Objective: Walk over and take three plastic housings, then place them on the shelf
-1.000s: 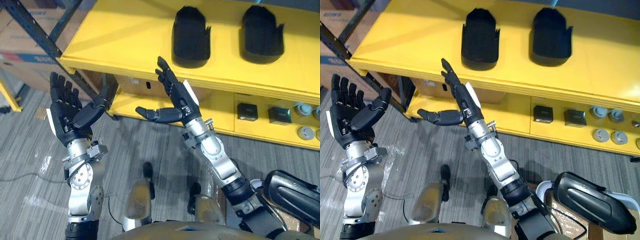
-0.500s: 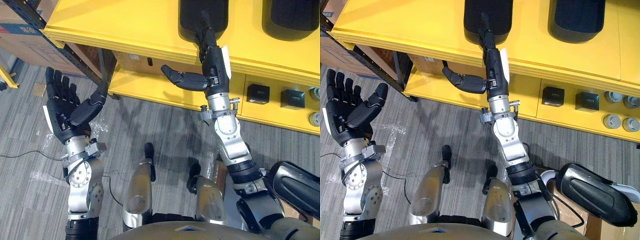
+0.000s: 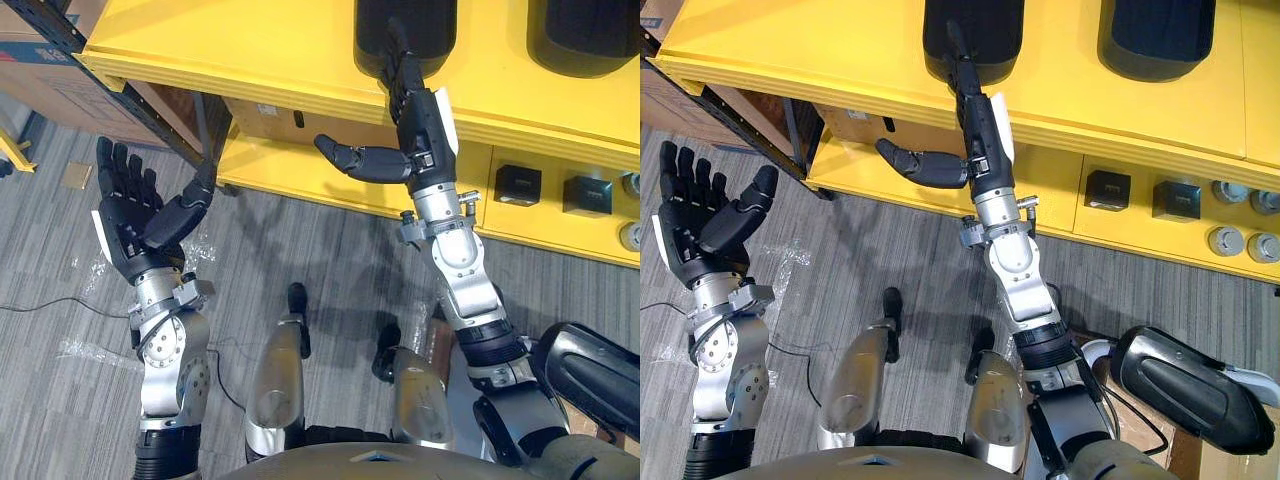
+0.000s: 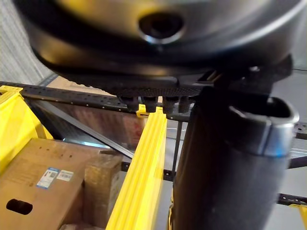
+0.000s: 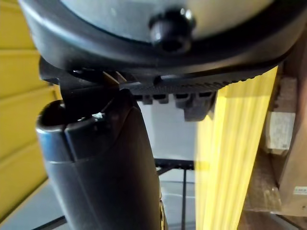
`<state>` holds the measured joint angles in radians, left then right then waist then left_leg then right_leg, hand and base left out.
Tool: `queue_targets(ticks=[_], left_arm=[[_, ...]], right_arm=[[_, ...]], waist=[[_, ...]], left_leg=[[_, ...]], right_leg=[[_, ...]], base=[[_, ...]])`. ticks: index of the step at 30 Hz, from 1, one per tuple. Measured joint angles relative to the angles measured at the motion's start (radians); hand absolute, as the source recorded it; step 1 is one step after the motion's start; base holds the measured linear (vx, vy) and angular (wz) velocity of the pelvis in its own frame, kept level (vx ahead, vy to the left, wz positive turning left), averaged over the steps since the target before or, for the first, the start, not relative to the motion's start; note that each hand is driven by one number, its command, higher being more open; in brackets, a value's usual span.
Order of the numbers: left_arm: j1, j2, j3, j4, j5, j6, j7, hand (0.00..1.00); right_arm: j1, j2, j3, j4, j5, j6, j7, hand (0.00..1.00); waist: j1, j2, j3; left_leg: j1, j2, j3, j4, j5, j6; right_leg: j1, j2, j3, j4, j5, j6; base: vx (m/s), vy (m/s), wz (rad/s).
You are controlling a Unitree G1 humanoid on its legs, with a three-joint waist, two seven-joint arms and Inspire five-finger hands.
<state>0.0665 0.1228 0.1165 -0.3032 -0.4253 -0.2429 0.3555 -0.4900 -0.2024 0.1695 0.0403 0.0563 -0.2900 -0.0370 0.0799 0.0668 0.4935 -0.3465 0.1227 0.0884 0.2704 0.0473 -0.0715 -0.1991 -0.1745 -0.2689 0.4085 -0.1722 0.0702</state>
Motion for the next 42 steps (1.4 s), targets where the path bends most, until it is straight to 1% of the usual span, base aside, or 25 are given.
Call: queue_targets(ticks=[3,6,8,14,17,22,26,29,31,33,35,36,37,39,42], left_arm=[[-0.008,-0.003,-0.002,0.0,0.0,0.0,-0.003,1.0],[-0.029,-0.014,-0.004,0.001,0.0,0.0,-0.016,1.0],[-0.036,-0.025,-0.006,0.001,0.0,0.0,-0.02,1.0],[-0.033,-0.035,-0.025,0.001,-0.001,0.0,-0.021,1.0],[-0.033,-0.036,-0.025,0.001,-0.001,0.0,-0.027,1.0],[-0.032,-0.036,-0.024,0.001,-0.009,0.0,-0.029,1.0],[-0.032,-0.037,-0.024,0.001,-0.009,0.0,-0.035,1.0],[-0.025,-0.037,-0.023,0.001,-0.01,-0.001,-0.038,1.0],[-0.021,-0.037,-0.024,0.001,-0.011,-0.001,-0.039,1.0],[-0.02,-0.037,-0.025,0.001,-0.018,-0.003,-0.038,1.0],[-0.017,-0.037,-0.029,0.001,-0.037,-0.004,-0.036,1.0],[-0.016,-0.037,-0.029,0.001,-0.037,-0.004,-0.034,1.0],[-0.014,-0.037,-0.029,0.001,-0.037,-0.004,-0.028,1.0],[-0.01,-0.037,-0.027,0.001,-0.037,-0.004,-0.019,1.0],[-0.008,-0.035,-0.022,0.001,-0.036,-0.004,-0.015,1.0]], right_arm=[[-0.034,0.001,0.0,0.005,-0.001,0.0,-0.004,1.0],[-0.081,0.002,0.001,0.031,-0.01,0.0,-0.028,1.0],[-0.108,0.001,-0.001,0.038,-0.01,0.0,-0.054,1.0],[-0.165,-0.003,-0.008,0.063,-0.013,0.0,-0.117,1.0],[-0.192,-0.011,-0.026,0.078,-0.013,0.0,-0.125,1.0],[-0.207,-0.046,-0.051,0.101,-0.01,0.0,-0.126,1.0],[-0.247,-0.059,-0.049,0.171,-0.01,0.001,-0.121,1.0],[-0.253,-0.068,-0.039,0.182,-0.017,-0.003,-0.127,1.0],[-0.253,-0.068,-0.039,0.178,-0.051,-0.016,-0.143,1.0],[-0.246,-0.068,-0.04,0.123,-0.071,-0.02,-0.162,1.0],[-0.182,-0.068,-0.041,-0.084,-0.083,-0.023,-0.162,1.0],[-0.164,-0.068,-0.041,-0.139,-0.083,-0.027,-0.155,1.0],[-0.132,-0.068,-0.04,-0.235,-0.08,-0.032,-0.13,1.0],[-0.095,-0.067,-0.036,-0.321,-0.08,-0.035,-0.09,1.0],[-0.025,-0.065,-0.03,-0.361,-0.08,-0.019,-0.047,1.0]], waist=[[0.002,0.0,0.0],[0.014,0.0,0.0],[0.023,0.0,0.0],[0.029,0.0,0.0],[0.032,0.0,0.0],[0.051,0.0,0.0],[0.053,0.0,0.0],[0.056,0.0,0.0],[0.054,0.0,0.0],[0.051,0.0,0.0],[0.046,0.0,0.0],[0.043,0.0,0.0],[0.035,-0.001,0.001],[0.021,-0.001,0.001],[0.002,-0.002,0.002]], left_leg=[[-0.014,0.0,-0.003,0.005,0.001,0.0],[-0.015,0.0,-0.005,0.008,0.007,0.006],[-0.016,0.0,-0.007,0.007,0.008,0.005],[-0.016,-0.009,-0.022,0.007,0.008,0.004],[-0.021,-0.009,-0.03,0.006,0.01,0.002],[-0.023,-0.009,-0.036,0.007,0.011,-0.001],[-0.023,-0.009,-0.044,0.004,0.014,-0.005],[-0.023,-0.008,-0.045,0.001,0.016,-0.008],[-0.023,-0.007,-0.045,0.001,0.017,-0.008],[-0.024,-0.007,-0.045,0.003,0.017,-0.008],[-0.024,-0.005,-0.045,0.009,0.016,-0.007],[-0.024,-0.004,-0.045,0.011,0.015,-0.006],[-0.025,-0.003,-0.045,0.02,0.007,-0.006],[-0.023,0.004,-0.04,0.039,-0.007,-0.004],[-0.02,0.009,-0.026,0.044,-0.016,-0.002]], right_leg=[[-0.015,-0.001,-0.001,0.014,-0.005,-0.001],[-0.022,-0.004,-0.002,0.032,-0.011,0.003],[-0.026,-0.006,-0.004,0.044,-0.019,0.001],[-0.024,-0.016,-0.021,0.063,-0.037,0.0],[-0.025,-0.016,-0.029,0.065,-0.04,0.0],[-0.029,-0.018,-0.035,0.08,-0.051,-0.004],[-0.03,-0.018,-0.043,0.091,-0.059,-0.008],[-0.033,-0.018,-0.043,0.096,-0.062,-0.009],[-0.034,-0.018,-0.043,0.096,-0.062,-0.009],[-0.034,-0.016,-0.043,0.094,-0.061,-0.009],[-0.027,-0.012,-0.042,0.082,-0.058,-0.006],[-0.024,-0.011,-0.042,0.076,-0.056,-0.005],[-0.019,-0.009,-0.04,0.07,-0.054,-0.002],[-0.007,0.0,-0.03,0.053,-0.044,0.0],[-0.004,0.007,-0.015,0.03,-0.03,0.004]], base=[[0.0,0.0,0.0],[-0.01,-0.019,0.02],[0.0,-0.032,0.03],[0.0,-0.022,0.09],[0.0,-0.012,0.07],[0.0,-0.016,0.04],[-0.02,-0.021,0.05],[-0.01,-0.005,0.01],[0.0,0.0,0.0],[0.0,0.0,0.0],[0.0,0.0,0.0],[0.0,0.0,0.0],[0.01,0.015,-0.04],[0.0,0.034,-0.16],[-0.01,0.053,-0.2]])
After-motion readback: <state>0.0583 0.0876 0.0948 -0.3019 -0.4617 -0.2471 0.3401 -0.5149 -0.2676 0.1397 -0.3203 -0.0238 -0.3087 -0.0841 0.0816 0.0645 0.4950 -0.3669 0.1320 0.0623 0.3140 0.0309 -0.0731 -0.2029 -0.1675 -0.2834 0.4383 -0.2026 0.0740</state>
